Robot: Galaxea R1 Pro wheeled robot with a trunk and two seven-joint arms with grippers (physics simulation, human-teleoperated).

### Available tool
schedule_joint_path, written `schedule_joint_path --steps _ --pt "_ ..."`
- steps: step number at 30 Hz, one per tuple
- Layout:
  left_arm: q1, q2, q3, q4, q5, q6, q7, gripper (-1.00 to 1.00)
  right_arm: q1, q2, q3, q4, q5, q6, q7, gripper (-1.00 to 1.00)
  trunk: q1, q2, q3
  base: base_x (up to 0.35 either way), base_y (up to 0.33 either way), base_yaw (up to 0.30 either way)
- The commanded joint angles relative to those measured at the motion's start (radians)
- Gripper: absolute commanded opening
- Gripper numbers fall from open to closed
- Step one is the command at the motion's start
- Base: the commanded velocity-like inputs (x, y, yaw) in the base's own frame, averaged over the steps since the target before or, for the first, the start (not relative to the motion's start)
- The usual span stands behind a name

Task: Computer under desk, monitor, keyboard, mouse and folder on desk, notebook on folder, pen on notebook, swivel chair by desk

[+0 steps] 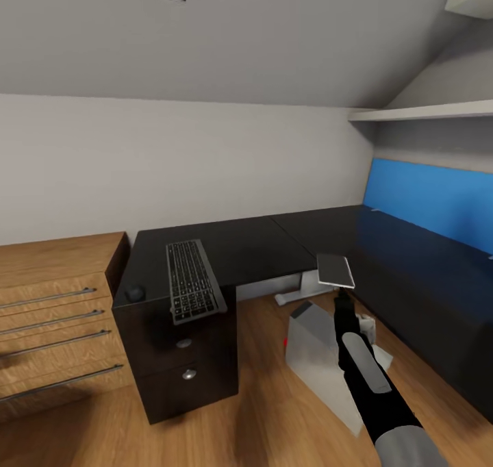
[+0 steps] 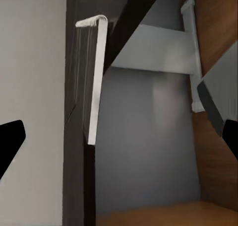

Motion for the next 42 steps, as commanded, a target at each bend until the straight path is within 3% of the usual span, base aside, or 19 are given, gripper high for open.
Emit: schedule_joint_path --steps 1,4,7,15,42 --pt "-0.001 0.001 -0.006 -0.001 0.010 -0.007 0.006 1.00 0.000 0.000 -0.013 0.000 -0.009 -0.007 -0.002 1.00 0.000 0.000 -0.001 0.065 0.000 0.000" --pt "0.000 0.001 -0.006 -0.001 0.006 -0.007 0.006 1.00 0.000 0.001 -0.058 0.001 -0.011 -0.005 -0.003 1.00 0.000 0.000 -0.001 0.149 0.000 0.000" --pt "0.000 0.001 -0.006 -0.001 -0.007 -0.007 0.006 1.00 0.000 0.001 -0.072 0.002 -0.011 -0.005 -0.003 1.00 0.000 0.000 -0.001 0.153 0.000 0.000" --pt "-0.001 0.001 -0.006 -0.001 -0.022 -0.007 0.006 1.00 0.000 0.005 -0.078 0.002 -0.012 -0.004 -0.002 1.00 0.000 0.000 -0.001 0.054 0.003 0.000" --pt "-0.001 0.001 -0.002 0.011 -0.023 -0.008 0.006 1.00 0.000 0.007 -0.078 0.004 -0.010 -0.003 -0.003 1.00 0.000 0.000 -0.001 0.116 0.074 0.000"
